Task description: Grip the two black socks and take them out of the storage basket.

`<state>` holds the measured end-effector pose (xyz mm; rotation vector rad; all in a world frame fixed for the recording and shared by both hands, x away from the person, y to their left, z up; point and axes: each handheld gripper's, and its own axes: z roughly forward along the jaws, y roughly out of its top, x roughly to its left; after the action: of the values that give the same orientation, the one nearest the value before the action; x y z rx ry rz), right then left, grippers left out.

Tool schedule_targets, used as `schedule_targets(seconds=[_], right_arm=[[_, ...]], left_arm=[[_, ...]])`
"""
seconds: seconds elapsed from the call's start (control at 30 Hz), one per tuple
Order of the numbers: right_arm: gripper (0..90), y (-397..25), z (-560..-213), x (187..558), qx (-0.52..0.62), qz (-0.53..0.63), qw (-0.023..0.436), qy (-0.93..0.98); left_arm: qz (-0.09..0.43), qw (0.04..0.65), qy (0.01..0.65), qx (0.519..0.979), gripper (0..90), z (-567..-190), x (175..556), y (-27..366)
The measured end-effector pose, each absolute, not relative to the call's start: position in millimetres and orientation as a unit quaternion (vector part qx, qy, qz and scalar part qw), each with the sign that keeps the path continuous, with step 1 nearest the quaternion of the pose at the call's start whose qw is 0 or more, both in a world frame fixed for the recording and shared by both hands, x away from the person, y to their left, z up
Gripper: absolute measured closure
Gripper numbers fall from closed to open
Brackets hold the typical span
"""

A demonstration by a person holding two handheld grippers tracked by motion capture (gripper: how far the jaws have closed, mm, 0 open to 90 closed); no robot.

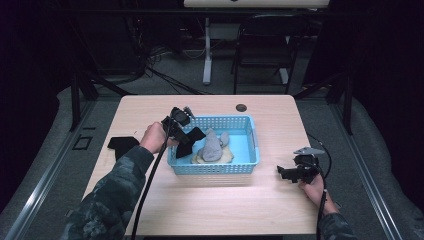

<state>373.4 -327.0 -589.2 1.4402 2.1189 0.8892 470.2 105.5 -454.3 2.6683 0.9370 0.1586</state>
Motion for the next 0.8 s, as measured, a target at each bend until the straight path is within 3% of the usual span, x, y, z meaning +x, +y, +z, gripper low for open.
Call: schedule_targets(seconds=[0.8], right_arm=[[0.0, -327, -589, 374, 0.517, 0.323, 0.211, 0.764]], left_arm=[[0.089, 0.194, 0.323, 0.922, 79.4, -391, 468, 116]])
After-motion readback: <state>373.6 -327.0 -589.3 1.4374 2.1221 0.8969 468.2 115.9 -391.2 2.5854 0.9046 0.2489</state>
